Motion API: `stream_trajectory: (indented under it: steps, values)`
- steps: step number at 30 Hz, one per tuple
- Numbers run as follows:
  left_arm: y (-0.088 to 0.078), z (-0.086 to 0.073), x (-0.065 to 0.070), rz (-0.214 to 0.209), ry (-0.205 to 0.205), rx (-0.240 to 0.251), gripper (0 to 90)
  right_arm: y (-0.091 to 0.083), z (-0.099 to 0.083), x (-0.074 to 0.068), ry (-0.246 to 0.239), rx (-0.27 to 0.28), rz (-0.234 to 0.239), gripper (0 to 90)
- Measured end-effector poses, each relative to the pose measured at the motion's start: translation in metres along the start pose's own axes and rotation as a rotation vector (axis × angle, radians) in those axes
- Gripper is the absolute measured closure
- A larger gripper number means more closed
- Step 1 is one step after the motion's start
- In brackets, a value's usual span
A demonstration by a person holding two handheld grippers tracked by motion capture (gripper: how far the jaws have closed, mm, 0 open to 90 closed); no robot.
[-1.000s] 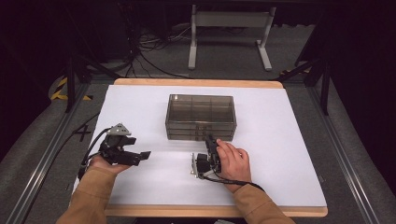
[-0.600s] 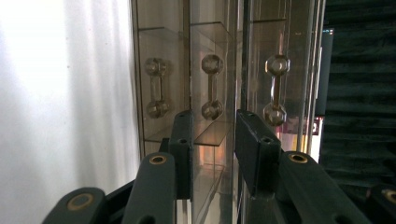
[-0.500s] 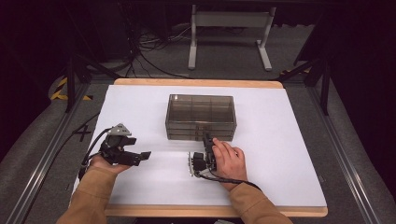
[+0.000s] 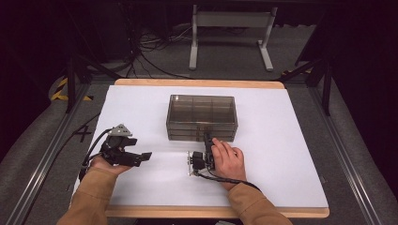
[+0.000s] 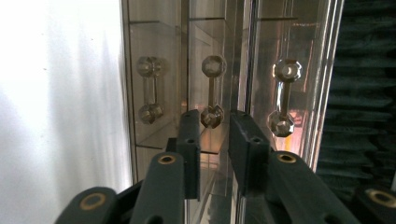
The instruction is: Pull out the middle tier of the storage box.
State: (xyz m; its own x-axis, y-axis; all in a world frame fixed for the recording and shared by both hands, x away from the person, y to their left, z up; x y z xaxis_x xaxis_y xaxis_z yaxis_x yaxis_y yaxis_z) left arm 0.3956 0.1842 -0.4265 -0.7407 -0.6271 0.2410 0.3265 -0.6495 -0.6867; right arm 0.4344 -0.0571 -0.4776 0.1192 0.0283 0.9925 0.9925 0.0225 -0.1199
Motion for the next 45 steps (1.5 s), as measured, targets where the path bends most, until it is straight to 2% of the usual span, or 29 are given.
stream_trajectory:
  steps: [7,16,45]
  values:
    - [0.000,0.000,0.000,0.001,0.000,0.000,18.9,0.001,0.001,-0.001,0.012,-0.019,0.009,80.0]
    - [0.000,0.000,0.000,-0.001,0.002,-0.001,18.9,-0.001,0.001,-0.001,0.017,-0.016,0.009,80.5]
    - [0.000,0.001,0.000,0.000,0.006,0.000,18.9,-0.027,0.000,-0.003,0.008,0.004,0.024,80.3]
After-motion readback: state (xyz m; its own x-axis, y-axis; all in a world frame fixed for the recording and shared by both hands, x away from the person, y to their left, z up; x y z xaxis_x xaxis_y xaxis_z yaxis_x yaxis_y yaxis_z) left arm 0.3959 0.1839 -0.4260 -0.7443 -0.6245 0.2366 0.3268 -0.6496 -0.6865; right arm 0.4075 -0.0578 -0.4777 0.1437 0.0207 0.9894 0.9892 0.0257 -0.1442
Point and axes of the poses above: each handheld gripper's, and its own axes: y roughly forward along the jaws, z roughly out of its top, x roughly to its right, the point moved 7 cm from there along y, roughly forward along the jaws, and after that the axes turned 7 degrees about -z, right-handed, at the moved point
